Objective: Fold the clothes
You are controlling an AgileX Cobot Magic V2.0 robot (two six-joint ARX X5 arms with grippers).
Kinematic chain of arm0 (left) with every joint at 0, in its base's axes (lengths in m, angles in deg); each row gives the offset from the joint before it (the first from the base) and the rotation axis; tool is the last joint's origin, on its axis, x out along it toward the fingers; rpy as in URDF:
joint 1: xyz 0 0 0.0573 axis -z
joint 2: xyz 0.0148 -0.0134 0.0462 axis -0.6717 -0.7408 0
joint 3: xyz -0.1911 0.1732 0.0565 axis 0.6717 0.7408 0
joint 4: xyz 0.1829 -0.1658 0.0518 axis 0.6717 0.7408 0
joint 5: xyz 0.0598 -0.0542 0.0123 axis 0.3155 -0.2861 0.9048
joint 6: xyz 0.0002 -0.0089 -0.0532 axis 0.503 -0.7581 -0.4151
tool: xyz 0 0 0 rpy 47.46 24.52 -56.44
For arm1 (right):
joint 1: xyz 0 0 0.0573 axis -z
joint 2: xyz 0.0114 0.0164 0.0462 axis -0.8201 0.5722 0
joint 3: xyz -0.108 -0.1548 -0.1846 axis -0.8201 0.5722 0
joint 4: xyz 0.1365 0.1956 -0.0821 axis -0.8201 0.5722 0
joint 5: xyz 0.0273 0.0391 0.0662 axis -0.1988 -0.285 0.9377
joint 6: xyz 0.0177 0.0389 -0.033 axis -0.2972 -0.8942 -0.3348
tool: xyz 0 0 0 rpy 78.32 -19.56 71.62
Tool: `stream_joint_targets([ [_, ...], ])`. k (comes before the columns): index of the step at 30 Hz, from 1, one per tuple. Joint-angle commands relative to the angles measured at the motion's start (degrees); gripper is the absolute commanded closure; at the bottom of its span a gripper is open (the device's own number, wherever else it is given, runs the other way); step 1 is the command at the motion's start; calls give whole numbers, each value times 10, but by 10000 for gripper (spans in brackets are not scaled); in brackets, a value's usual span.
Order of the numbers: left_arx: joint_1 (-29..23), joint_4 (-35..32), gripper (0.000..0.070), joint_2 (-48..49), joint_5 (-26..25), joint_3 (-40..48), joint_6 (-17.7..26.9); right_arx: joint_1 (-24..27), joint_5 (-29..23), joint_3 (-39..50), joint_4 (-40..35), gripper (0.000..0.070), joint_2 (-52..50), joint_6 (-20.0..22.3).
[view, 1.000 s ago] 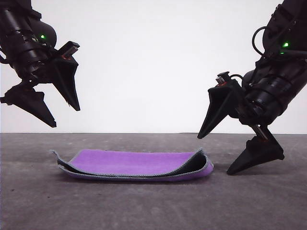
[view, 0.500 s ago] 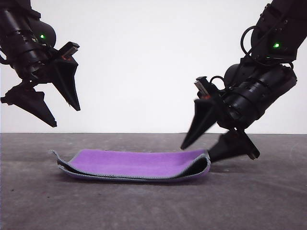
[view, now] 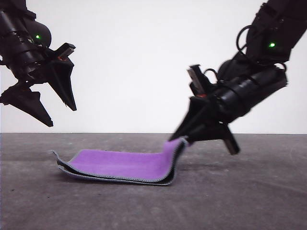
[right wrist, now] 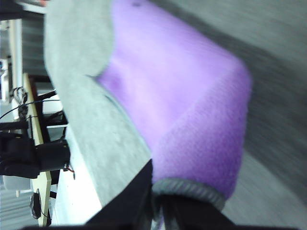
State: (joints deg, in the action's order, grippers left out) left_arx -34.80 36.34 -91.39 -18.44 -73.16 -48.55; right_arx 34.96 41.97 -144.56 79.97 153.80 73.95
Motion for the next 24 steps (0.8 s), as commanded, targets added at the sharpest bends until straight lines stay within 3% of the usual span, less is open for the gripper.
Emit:
stream_joint_targets([
  [1, 0, -6, 329, -3, 0, -11, 0, -15, 7, -5, -29, 700, 14, -35],
  [11, -1, -9, 330, -3, 1, -11, 0, -85, -15, -5, -243, 700, 14, -189],
  [18, -1, -15, 330, -3, 1, -11, 0, -107, -67, -5, -283, 700, 22, -210],
  [24, -1, -23, 329, -3, 0, -11, 0, -113, -73, -5, -310, 700, 37, -230],
])
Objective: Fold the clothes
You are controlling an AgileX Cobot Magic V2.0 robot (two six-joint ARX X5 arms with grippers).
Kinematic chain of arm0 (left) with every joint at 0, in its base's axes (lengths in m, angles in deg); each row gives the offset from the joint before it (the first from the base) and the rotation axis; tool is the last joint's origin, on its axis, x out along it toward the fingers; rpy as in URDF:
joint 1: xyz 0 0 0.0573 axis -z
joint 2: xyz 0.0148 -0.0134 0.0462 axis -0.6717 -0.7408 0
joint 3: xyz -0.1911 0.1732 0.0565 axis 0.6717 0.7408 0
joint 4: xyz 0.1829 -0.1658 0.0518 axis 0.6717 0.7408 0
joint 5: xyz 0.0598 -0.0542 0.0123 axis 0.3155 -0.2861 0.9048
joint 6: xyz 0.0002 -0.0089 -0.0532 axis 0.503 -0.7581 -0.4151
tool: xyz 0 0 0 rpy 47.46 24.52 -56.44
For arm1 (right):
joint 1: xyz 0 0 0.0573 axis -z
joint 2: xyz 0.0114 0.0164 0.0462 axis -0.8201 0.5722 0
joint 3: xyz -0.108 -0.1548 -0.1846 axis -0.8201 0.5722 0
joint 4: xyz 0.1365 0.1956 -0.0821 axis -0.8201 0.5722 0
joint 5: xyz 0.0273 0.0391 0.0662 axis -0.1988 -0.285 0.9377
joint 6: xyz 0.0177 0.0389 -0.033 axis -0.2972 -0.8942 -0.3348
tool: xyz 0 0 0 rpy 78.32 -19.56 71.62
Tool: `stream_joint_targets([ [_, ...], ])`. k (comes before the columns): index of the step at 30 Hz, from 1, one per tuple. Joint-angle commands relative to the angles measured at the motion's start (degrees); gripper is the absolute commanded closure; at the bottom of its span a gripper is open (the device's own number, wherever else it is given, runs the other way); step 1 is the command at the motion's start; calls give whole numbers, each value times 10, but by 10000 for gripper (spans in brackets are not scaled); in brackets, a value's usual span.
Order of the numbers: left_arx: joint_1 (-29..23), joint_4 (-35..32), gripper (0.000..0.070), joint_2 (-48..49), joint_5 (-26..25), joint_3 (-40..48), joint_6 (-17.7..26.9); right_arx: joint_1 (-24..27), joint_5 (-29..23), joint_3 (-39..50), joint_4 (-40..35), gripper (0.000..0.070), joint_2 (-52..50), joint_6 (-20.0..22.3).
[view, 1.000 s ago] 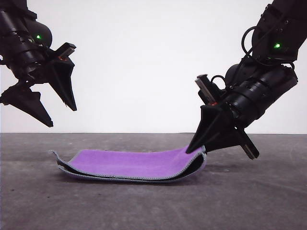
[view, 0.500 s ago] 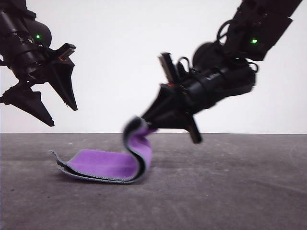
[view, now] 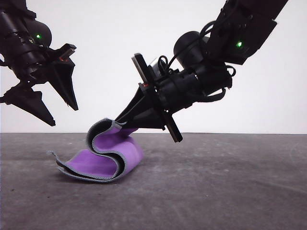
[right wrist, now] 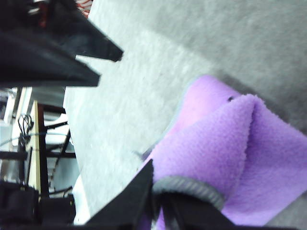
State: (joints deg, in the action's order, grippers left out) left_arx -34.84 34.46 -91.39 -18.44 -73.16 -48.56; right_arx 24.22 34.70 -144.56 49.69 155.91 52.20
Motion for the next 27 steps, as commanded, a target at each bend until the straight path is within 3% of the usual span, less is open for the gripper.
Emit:
stream_joint_targets([
  [1, 0, -5, 329, -3, 0, -11, 0, -7, -1, -5, -8, 700, 17, -12],
  [13, -1, -6, 330, -3, 0, -11, 0, -18, 6, -5, -11, 696, 23, -12],
  [14, -1, -6, 330, -3, 0, -11, 0, -18, 11, -5, -11, 675, 23, -12],
  [16, -2, -6, 330, -3, 0, -11, -1, -19, 16, -5, -11, 502, 23, -12],
  [17, -2, -6, 330, -3, 0, -11, -1, -19, 20, -5, -10, 369, 23, -12],
  [19, -2, -6, 330, -3, 0, -11, -2, -19, 23, -5, -9, 272, 23, -12],
  [27, -3, -6, 329, -3, 0, -11, -2, -18, 39, -6, -10, 270, 23, -7],
])
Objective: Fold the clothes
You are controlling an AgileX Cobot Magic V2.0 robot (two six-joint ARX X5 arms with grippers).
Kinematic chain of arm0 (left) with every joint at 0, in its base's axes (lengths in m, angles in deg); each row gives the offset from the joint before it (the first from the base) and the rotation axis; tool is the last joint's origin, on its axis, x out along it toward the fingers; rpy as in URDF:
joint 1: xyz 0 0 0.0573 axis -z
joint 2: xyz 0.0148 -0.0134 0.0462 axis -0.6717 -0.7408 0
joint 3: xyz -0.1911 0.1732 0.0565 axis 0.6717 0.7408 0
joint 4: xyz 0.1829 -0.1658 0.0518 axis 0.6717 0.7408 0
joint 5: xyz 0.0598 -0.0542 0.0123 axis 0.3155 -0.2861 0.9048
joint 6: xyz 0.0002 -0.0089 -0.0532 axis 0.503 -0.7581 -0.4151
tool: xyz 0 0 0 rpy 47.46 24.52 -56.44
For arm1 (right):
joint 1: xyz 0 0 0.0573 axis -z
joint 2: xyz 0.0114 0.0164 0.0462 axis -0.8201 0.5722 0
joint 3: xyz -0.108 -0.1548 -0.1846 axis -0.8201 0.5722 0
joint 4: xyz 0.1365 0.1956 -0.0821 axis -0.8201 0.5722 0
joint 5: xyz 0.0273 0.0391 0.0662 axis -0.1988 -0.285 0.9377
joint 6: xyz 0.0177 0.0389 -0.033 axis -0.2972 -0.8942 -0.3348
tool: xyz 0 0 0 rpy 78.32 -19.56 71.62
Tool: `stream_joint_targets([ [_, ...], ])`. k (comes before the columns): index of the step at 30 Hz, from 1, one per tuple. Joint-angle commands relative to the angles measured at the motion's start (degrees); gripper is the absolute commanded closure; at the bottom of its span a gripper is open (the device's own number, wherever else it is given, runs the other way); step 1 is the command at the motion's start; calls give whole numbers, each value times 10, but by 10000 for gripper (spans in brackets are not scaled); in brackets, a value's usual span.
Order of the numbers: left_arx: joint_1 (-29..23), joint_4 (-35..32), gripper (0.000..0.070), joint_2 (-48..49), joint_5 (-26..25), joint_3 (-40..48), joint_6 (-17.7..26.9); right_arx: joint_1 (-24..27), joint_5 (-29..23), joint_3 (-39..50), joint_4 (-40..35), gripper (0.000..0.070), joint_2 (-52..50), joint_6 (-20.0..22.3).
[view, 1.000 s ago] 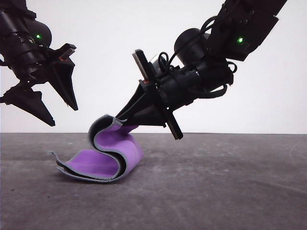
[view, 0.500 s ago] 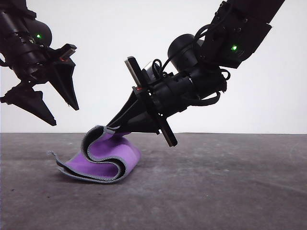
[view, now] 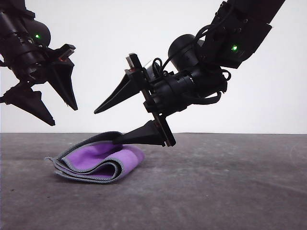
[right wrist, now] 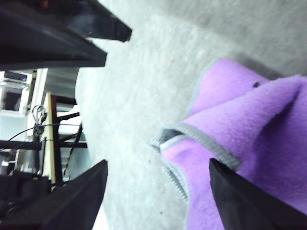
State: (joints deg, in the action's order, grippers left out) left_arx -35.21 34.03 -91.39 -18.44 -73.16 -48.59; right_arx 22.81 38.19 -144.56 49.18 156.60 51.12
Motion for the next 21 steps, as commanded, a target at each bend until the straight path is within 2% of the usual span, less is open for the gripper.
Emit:
stream_joint_targets([
  [1, 0, -1, 329, -3, 0, -11, -2, -3, 9, -6, -5, 269, 16, 4],
  [3, 0, -2, 330, -3, 0, -11, -2, 1, 19, -10, -5, 256, 16, 5],
  [5, 0, -2, 330, -3, 0, -11, -2, 6, 19, -15, -4, 203, 16, 5],
  [11, -2, -2, 330, -3, 0, -11, -2, 18, 18, -29, -4, 197, 16, 16],
  [14, -5, -7, 329, -3, 0, -11, 1, 33, 18, -44, 4, 154, 12, 19],
  [18, -11, -15, 248, -2, 1, -11, 2, 55, 18, -70, 52, 86, -1, 62],
  [21, -15, -18, 219, 8, 12, -11, 3, 75, -3, -80, 94, 78, -31, 107],
])
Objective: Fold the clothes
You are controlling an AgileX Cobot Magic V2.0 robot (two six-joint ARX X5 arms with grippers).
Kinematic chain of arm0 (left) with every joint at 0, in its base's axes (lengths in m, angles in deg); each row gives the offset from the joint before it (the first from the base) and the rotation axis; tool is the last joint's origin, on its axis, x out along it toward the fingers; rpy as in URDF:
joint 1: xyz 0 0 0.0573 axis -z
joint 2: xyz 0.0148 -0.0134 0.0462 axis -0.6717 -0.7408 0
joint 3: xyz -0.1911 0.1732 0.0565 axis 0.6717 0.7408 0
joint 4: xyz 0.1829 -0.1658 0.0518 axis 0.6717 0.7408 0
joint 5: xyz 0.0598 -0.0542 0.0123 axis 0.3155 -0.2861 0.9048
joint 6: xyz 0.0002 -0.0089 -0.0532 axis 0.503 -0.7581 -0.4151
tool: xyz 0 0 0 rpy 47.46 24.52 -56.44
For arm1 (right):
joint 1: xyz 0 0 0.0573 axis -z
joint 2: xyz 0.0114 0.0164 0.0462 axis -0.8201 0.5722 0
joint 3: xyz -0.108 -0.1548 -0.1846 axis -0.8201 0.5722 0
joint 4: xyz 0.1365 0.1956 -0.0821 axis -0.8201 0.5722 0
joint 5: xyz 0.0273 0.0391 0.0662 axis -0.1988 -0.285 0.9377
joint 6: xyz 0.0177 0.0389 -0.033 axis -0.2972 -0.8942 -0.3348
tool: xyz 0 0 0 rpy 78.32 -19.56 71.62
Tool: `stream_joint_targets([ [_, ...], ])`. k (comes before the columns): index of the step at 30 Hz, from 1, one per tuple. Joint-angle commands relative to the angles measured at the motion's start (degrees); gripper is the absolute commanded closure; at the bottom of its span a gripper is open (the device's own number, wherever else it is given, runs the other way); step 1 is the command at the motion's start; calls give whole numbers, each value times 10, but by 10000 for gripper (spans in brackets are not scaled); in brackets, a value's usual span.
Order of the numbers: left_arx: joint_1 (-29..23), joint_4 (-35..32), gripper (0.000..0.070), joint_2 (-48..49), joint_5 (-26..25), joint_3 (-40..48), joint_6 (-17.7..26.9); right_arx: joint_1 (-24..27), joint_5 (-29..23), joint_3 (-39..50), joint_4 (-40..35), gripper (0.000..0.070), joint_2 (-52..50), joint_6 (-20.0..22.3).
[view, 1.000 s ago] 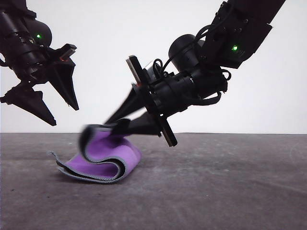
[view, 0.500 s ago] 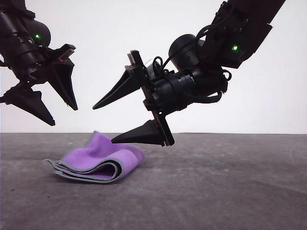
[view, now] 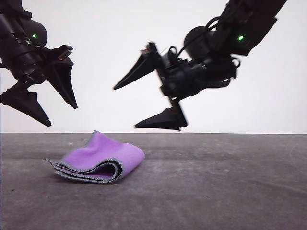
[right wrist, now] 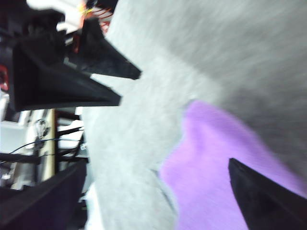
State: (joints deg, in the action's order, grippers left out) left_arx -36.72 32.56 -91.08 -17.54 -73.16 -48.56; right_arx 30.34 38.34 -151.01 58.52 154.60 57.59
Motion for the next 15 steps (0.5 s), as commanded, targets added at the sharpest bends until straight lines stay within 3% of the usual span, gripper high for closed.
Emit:
stream_joint_targets([
  [1, 0, -4, 219, 10, 12, -11, 3, 7, -25, -16, 18, 78, -25, 62],
  [7, 0, -5, 219, 59, 75, -11, 5, 48, -199, -16, 172, 78, -126, 214],
  [13, 0, 7, 218, 113, 120, -11, 7, 85, -362, -16, 299, 79, -228, 305],
  [15, 0, 16, 218, 128, 135, -11, 9, 102, -389, -15, 336, 79, -259, 319],
])
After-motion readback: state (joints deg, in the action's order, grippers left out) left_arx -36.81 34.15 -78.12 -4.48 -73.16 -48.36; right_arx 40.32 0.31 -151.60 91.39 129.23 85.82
